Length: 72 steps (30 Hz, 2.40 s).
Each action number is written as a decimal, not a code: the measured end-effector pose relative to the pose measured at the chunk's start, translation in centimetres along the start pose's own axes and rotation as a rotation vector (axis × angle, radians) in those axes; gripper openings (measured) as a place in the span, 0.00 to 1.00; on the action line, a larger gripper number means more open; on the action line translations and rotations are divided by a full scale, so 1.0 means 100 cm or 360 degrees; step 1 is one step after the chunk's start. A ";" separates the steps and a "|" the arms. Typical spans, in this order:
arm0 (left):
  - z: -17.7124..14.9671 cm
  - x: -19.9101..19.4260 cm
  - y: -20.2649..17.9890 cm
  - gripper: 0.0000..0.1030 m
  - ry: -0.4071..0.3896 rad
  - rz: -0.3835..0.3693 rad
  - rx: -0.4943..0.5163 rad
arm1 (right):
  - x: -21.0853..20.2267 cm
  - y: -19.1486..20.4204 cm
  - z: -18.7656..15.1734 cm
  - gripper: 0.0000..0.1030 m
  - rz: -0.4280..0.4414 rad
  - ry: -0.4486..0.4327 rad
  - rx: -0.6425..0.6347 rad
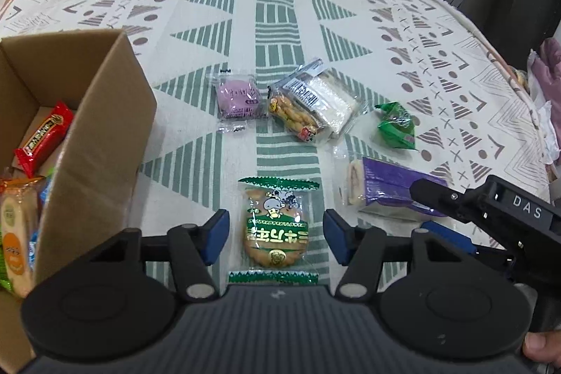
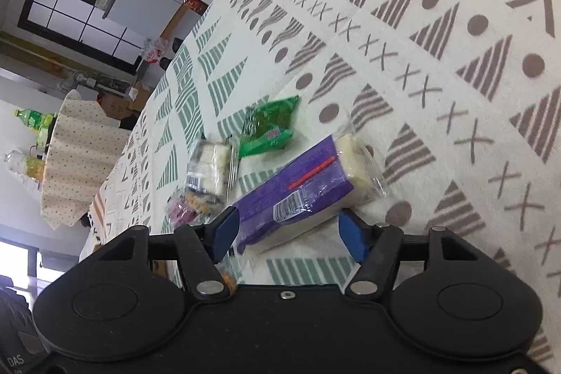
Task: Organize snacks
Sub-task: 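Grasp the round cracker pack with the left gripper while the right grasps the purple bread, then carry both packs into the cardboard box and open both grippers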
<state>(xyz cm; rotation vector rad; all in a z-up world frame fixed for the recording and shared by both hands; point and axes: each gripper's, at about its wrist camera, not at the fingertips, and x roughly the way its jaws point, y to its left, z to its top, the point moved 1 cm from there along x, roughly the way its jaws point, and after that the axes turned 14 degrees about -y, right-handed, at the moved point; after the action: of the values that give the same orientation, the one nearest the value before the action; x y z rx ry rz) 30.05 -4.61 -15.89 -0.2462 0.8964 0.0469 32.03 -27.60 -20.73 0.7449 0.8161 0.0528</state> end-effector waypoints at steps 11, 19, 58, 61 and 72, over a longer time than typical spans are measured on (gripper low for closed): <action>-0.002 0.029 -0.003 0.53 0.0088 0.0068 0.0030 | 0.021 0.013 0.012 0.62 -0.0091 -0.0110 -0.0072; 0.002 0.032 0.001 0.44 0.0074 0.0112 0.0000 | 0.036 0.041 0.004 0.75 -0.0344 -0.0174 -0.0168; -0.015 -0.014 0.013 0.44 0.0022 0.0077 -0.0038 | -0.015 0.039 -0.048 0.38 -0.0710 0.0013 -0.0833; -0.014 -0.022 0.015 0.44 0.0013 0.0085 -0.0029 | -0.023 0.042 -0.045 0.33 -0.0663 0.0008 -0.0789; -0.006 -0.059 0.026 0.44 -0.0099 0.0088 -0.0035 | -0.058 0.074 -0.048 0.32 -0.0466 -0.0072 -0.0737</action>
<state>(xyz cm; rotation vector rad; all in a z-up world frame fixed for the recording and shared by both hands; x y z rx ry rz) 25.52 -1.87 -12.16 -0.2396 0.8413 0.1150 26.44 -21.11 -14.59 0.1862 0.8231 -0.0373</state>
